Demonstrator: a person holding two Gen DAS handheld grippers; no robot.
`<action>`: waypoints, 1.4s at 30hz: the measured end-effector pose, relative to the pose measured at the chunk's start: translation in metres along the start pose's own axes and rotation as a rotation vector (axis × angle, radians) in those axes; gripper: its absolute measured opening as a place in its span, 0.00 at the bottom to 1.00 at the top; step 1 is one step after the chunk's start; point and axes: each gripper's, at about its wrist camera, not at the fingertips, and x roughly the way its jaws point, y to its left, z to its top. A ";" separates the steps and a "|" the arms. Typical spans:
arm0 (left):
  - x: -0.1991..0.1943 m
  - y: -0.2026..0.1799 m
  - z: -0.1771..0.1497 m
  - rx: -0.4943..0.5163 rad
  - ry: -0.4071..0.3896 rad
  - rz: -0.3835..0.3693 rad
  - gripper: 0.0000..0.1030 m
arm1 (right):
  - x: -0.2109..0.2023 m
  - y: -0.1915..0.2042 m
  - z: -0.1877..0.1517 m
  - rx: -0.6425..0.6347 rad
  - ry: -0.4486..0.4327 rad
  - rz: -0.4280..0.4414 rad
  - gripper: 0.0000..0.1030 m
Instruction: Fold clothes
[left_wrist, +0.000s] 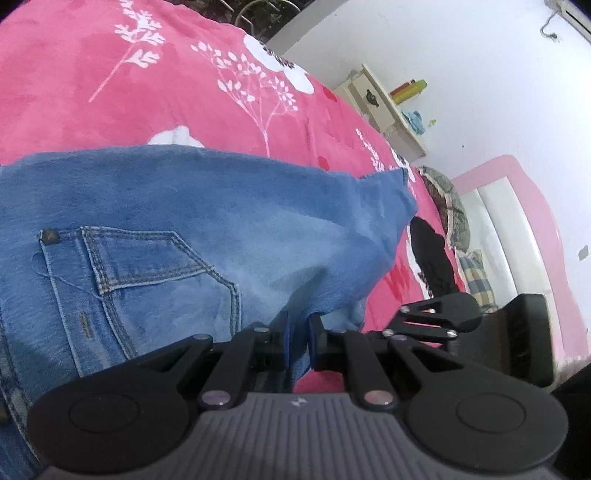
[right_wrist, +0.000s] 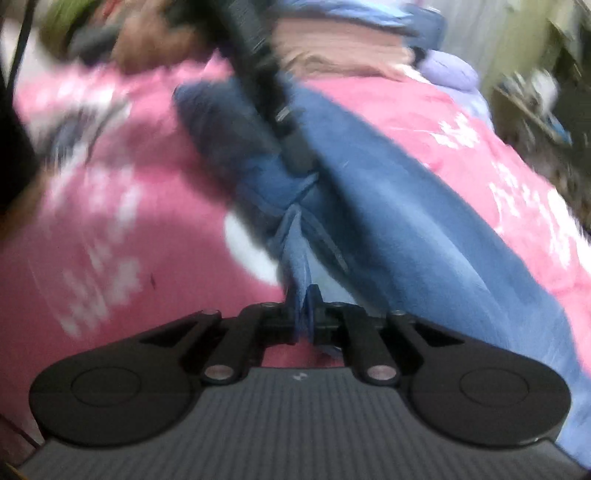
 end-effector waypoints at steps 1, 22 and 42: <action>0.000 0.000 0.001 0.000 -0.002 0.001 0.10 | -0.005 -0.003 0.003 0.042 -0.021 0.010 0.06; -0.034 -0.044 -0.030 0.410 -0.035 0.239 0.34 | 0.031 -0.022 0.013 0.368 -0.124 0.203 0.11; -0.037 -0.027 -0.041 0.420 -0.007 0.316 0.36 | -0.009 -0.035 -0.012 0.496 -0.116 0.086 0.05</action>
